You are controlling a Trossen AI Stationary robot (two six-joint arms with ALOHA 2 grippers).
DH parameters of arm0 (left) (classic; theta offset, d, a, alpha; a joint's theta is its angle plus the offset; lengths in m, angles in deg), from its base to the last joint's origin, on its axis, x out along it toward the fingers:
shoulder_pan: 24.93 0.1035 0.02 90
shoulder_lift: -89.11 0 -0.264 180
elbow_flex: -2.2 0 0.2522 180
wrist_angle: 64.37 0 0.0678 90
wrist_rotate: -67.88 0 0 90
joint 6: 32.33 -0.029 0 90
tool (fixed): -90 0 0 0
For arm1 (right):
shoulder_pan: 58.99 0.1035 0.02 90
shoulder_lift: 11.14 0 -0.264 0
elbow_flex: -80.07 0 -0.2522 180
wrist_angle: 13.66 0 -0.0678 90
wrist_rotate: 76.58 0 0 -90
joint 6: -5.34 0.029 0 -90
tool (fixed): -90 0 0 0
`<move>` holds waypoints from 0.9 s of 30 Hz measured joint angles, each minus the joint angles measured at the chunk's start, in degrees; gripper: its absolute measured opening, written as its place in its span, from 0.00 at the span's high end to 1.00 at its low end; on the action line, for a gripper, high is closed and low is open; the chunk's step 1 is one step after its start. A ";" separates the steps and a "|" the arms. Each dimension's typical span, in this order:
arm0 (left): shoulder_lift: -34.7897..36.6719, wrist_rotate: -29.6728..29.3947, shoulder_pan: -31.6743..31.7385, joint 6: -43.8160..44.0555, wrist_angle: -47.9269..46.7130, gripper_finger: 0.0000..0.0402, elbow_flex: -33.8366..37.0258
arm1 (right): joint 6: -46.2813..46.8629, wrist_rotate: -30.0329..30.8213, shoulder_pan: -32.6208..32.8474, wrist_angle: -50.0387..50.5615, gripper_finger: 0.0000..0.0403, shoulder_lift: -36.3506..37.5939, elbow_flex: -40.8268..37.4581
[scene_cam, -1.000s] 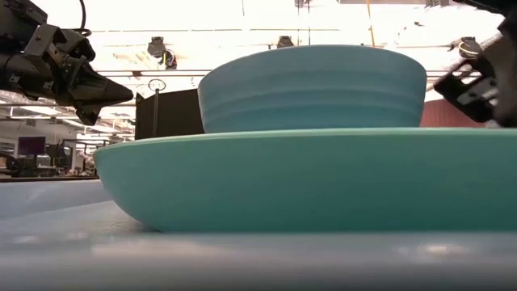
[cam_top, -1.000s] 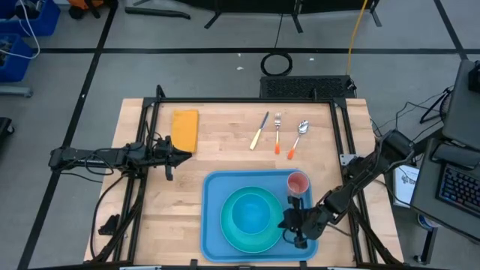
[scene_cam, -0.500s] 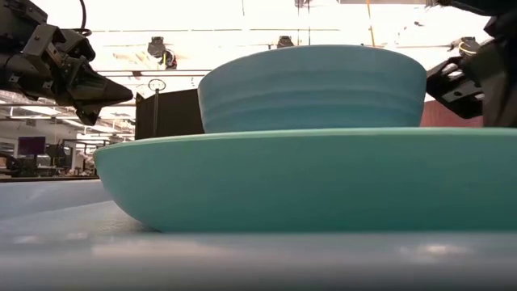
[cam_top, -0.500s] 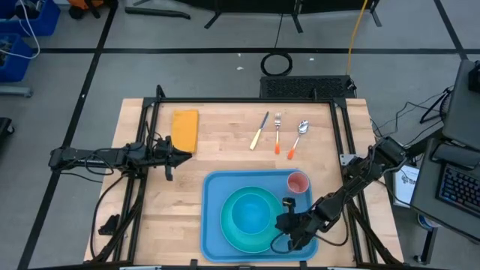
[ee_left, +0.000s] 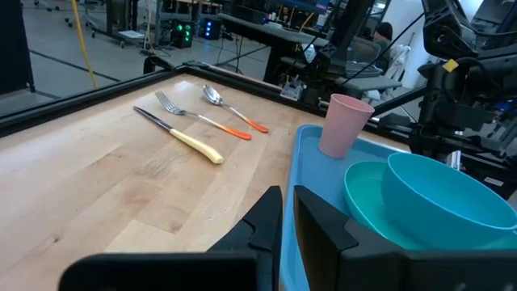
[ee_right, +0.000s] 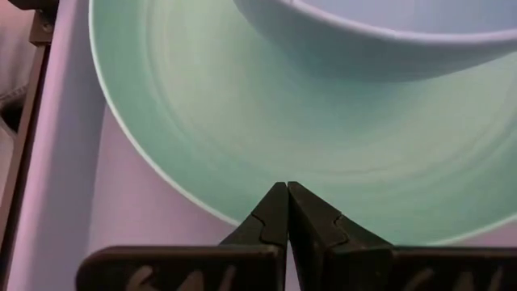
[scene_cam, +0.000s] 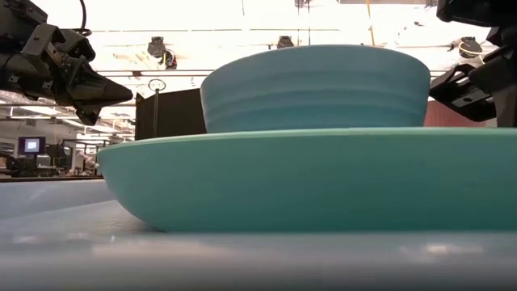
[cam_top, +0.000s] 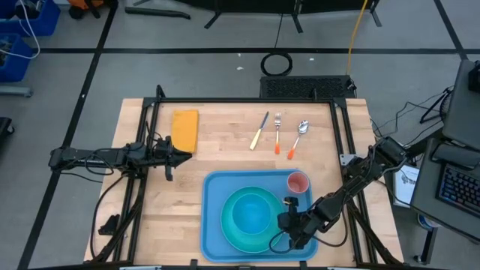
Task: Set up tray
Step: Adjust the green plate on the tray
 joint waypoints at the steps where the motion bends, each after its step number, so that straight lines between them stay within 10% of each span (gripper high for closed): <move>1: 0.00 -0.02 -0.02 0.00 0.00 0.91 0.00 | 0.00 0.00 0.00 0.02 1.00 0.00 0.00; 27: 0.01 -0.04 0.00 0.04 0.01 0.91 0.00 | 3.43 -2.97 0.11 4.35 1.00 0.02 0.00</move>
